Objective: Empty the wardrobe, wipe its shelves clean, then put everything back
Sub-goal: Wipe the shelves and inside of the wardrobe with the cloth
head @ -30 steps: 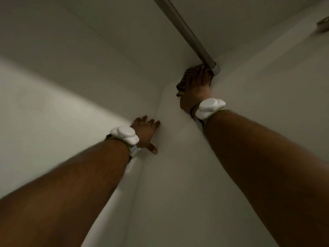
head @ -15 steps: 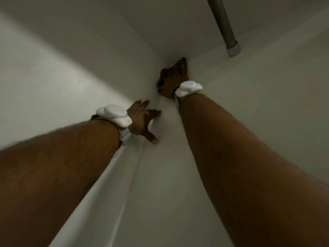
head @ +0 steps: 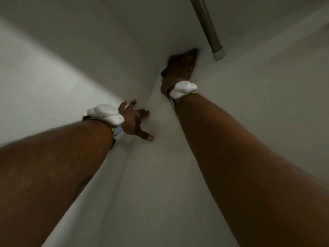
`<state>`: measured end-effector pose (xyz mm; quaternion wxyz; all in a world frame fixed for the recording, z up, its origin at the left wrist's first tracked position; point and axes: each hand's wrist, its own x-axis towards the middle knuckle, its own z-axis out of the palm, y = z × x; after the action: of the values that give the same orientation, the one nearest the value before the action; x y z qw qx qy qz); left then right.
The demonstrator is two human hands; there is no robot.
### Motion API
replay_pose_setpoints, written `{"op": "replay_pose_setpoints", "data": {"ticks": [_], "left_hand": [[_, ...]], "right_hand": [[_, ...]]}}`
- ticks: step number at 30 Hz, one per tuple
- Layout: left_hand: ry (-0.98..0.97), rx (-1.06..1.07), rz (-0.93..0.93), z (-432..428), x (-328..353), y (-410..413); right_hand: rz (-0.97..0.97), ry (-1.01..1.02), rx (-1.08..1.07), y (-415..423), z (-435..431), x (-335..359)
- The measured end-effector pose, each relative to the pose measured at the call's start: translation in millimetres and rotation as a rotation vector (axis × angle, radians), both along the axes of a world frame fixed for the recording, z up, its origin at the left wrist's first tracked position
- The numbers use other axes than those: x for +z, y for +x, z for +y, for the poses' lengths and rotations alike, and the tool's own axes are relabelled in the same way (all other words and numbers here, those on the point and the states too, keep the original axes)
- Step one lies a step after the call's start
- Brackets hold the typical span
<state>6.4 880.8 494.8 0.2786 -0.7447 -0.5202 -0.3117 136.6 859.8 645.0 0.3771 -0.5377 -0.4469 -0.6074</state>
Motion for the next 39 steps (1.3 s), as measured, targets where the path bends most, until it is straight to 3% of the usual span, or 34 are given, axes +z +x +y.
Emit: {"op": "replay_pose_setpoints", "data": {"ticks": [2, 5, 10, 15, 21, 25, 29, 34, 37, 39], "left_hand": [[-0.008, 0.005, 0.0, -1, -2, 1], [0.007, 0.036, 0.009, 4, -7, 1], [0.003, 0.005, 0.0, 5, -3, -5], [-0.158, 0.069, -0.01, -46, 0, 17], [-0.077, -0.436, -0.294, -102, 23, 64], [-0.069, -0.772, -0.404, -170, 46, 113], [-0.211, -0.692, -0.396, -176, 54, 147], [-0.232, -0.675, -0.377, -163, 54, 148], [-0.197, -0.659, -0.396, -162, 52, 149], [-0.189, -0.677, -0.419, -160, 50, 149]], "right_hand": [[-0.233, -0.211, -0.136, -12, 35, -3], [-0.288, -0.351, -0.22, -21, 47, -17], [-0.436, -0.342, -0.262, 23, -17, -38], [-0.364, -0.2, -0.258, 95, -131, -64], [-0.106, -0.109, -0.34, 134, -217, -31], [-0.182, -0.239, -0.179, 128, -215, 14], [-0.254, -0.353, -0.099, 108, -197, 45], [-0.243, -0.499, -0.147, 117, -216, 51], [-0.149, -0.276, -0.336, 135, -235, 29], [0.046, -0.088, -0.519, 148, -252, 18]]}}
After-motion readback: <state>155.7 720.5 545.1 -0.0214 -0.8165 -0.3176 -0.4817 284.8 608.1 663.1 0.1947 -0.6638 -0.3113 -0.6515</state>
